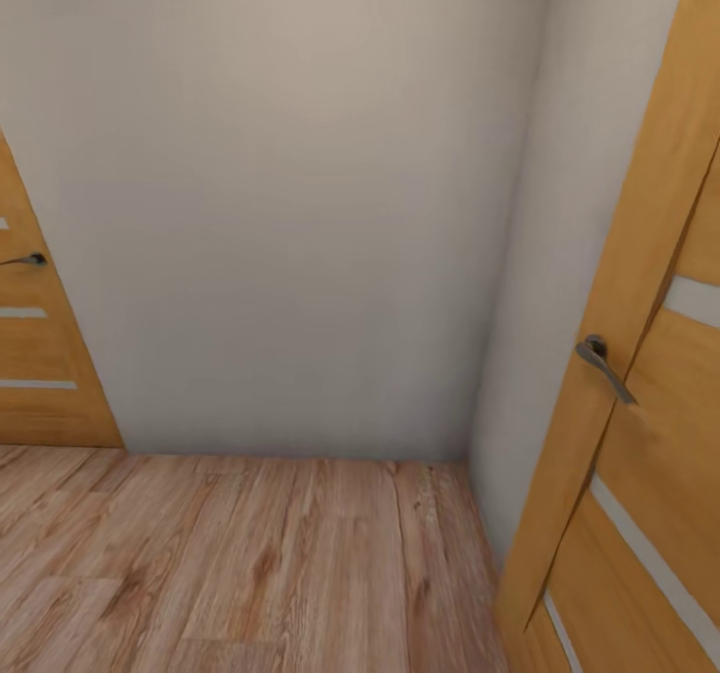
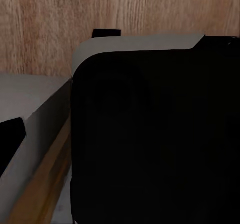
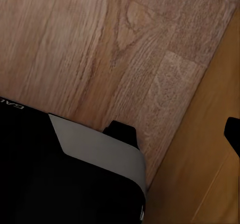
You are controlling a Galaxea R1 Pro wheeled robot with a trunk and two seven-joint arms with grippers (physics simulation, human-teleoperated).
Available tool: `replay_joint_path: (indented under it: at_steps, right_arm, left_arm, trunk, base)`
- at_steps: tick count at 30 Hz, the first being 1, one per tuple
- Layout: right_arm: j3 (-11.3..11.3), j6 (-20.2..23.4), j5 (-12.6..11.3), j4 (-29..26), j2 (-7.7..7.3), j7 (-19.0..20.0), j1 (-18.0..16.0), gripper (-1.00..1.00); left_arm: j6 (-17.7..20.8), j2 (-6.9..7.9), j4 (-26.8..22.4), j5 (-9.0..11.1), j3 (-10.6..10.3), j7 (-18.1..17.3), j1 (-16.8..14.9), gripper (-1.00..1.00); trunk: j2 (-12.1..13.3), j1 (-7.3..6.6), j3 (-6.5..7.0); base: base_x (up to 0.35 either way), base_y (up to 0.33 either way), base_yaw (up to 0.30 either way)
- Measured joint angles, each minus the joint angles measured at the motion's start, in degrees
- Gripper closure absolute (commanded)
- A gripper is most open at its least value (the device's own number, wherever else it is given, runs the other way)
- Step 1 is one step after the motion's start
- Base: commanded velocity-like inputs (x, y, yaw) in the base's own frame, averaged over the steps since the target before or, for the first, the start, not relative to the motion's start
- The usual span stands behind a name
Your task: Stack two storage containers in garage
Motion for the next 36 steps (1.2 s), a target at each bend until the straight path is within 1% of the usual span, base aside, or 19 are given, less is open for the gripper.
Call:
replay_joint_path:
  at_steps: [10,18,25,36]
  right_arm:
    - [0.0,0.0,0.0,0.0,0.01,-0.01,0.0,-1.0]
    - [0.0,0.01,0.0,0.0,0.08,-0.02,0.0,-1.0]
    - [0.0,0.0,0.01,0.0,0.09,0.0,0.0,-1.0]
    - [0.0,0.0,0.02,0.0,0.08,0.0,0.0,-1.0]
  left_arm:
    - [-0.08,-0.08,-0.06,-0.02,0.09,0.05,0.0,-1.0]
    - [-0.08,-0.02,-0.03,-0.05,0.06,0.05,0.0,-1.0]
    - [-0.08,-0.05,-0.05,-0.05,0.07,0.05,0.0,-1.0]
    - [0.0,0.0,0.0,0.02,0.01,-0.01,0.0,-1.0]
  trunk:
    - [0.0,0.03,0.0]
    - [0.0,0.01,0.0]
    - [0.0,0.03,0.0]
    - [0.0,0.0,0.0]
  base:
    - [0.047,0.002,0.0]
    - [0.173,-0.143,0.0]
    - [0.039,-0.027,0.0]
    - [0.299,0.0,0.0]
